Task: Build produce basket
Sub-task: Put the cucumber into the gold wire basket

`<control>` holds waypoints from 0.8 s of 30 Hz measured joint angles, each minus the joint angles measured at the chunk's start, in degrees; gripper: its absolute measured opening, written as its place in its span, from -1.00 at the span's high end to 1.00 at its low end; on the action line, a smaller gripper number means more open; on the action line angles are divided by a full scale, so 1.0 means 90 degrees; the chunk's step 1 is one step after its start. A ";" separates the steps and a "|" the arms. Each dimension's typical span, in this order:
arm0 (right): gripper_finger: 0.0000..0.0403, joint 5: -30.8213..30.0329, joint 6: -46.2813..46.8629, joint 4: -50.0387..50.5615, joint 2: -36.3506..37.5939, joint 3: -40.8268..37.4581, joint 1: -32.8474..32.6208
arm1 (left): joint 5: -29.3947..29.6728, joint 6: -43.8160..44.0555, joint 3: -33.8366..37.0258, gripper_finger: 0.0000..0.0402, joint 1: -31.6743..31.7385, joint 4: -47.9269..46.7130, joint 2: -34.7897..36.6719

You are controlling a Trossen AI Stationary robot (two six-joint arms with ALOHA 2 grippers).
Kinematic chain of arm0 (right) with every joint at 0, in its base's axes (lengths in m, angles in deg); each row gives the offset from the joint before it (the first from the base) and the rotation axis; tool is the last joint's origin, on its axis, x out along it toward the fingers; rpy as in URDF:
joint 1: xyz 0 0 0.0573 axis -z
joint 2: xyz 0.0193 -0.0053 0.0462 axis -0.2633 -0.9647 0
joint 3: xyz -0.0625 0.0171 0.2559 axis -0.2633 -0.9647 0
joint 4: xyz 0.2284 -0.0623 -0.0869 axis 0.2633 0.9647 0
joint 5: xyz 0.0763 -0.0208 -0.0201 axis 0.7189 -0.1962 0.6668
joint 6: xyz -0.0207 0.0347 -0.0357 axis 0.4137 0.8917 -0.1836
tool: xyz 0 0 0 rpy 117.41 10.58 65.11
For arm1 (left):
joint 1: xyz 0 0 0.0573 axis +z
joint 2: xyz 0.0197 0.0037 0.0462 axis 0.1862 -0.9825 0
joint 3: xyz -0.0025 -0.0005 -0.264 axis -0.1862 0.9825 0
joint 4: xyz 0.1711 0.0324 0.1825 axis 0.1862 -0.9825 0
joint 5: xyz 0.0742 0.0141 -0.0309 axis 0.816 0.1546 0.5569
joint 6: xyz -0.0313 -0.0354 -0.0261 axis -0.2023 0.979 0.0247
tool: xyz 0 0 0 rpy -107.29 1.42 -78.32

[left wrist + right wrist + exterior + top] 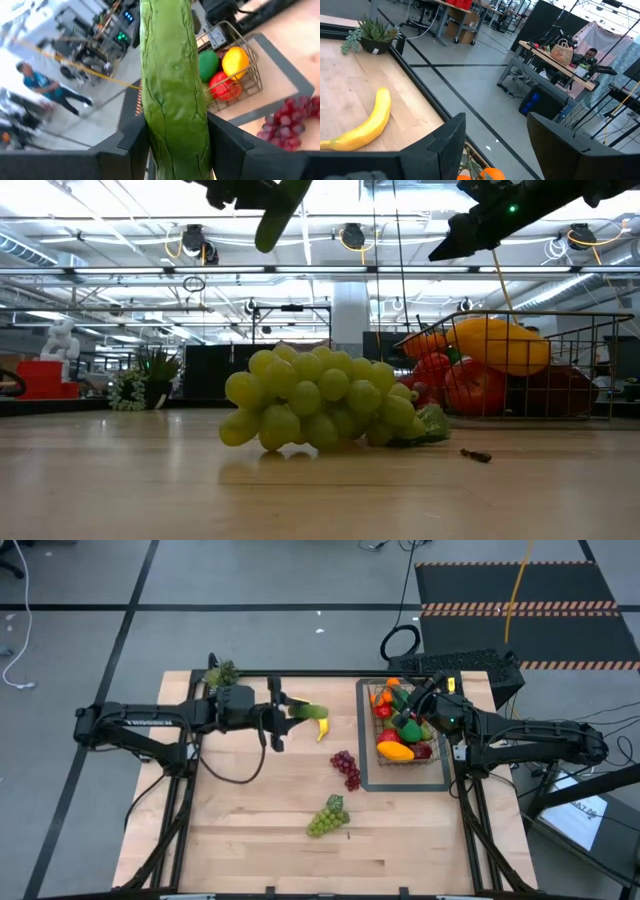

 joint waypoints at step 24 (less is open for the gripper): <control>-0.03 0.0002 0.0134 0.0091 -0.0007 0.0000 0.0000 | 0.0634 -0.2106 0.0000 0.17 -0.0792 -0.0841 0.0000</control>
